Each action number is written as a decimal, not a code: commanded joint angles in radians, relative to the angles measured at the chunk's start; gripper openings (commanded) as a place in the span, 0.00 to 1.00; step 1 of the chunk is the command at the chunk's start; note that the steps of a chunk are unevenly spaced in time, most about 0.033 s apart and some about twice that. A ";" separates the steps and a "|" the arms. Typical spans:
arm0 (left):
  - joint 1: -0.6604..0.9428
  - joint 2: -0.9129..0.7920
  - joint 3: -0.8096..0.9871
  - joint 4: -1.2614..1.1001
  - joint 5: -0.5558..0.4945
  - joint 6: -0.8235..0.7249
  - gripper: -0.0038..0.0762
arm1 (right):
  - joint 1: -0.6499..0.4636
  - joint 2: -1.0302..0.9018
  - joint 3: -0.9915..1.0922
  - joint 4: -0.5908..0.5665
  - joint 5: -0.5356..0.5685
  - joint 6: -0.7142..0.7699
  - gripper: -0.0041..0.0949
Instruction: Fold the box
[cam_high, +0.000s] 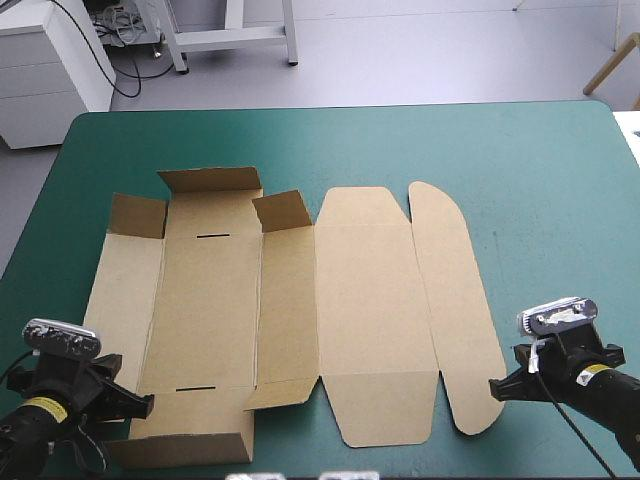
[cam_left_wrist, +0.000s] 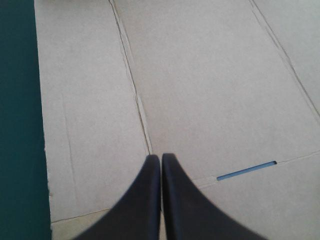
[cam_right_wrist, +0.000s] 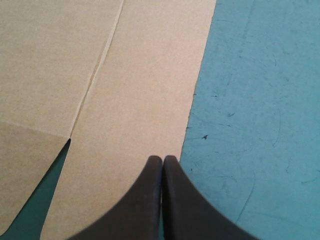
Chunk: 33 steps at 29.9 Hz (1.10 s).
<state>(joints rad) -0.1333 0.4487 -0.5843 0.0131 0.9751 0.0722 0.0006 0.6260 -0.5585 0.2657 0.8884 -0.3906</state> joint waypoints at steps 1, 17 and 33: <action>0.002 0.081 -0.065 -0.013 -0.050 -0.026 0.04 | -0.007 0.002 -0.021 0.020 -0.058 -0.011 0.02; 0.004 0.543 -0.306 -0.106 -0.081 -0.038 0.04 | -0.007 0.002 -0.015 0.020 -0.073 -0.015 0.02; 0.638 0.723 -0.478 -0.387 -0.011 0.138 0.04 | -0.007 0.002 -0.015 0.020 -0.075 -0.015 0.02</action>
<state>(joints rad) 0.4043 1.1913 -1.0275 -0.3170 0.9439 0.1568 0.0006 0.6260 -0.5487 0.2679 0.8667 -0.3977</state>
